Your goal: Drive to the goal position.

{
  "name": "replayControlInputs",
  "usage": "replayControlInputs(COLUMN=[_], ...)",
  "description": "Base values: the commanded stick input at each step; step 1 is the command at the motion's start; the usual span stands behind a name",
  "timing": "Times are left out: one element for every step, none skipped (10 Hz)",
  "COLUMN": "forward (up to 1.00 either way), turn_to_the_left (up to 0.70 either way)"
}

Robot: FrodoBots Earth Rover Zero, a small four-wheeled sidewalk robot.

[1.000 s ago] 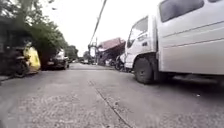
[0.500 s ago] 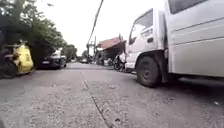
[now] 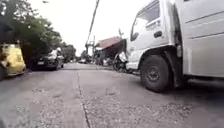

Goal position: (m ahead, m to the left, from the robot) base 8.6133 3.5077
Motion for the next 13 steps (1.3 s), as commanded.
replayControlInputs(forward=[0.85,0.85,0.85,0.85,0.85,0.85,0.85,0.85,0.85,0.85,0.85,0.85,0.85], turn_to_the_left=[0.27,0.07,0.0,0.0,0.0,0.14,0.27,0.12,0.0,0.0,0.0,0.0,0.0])
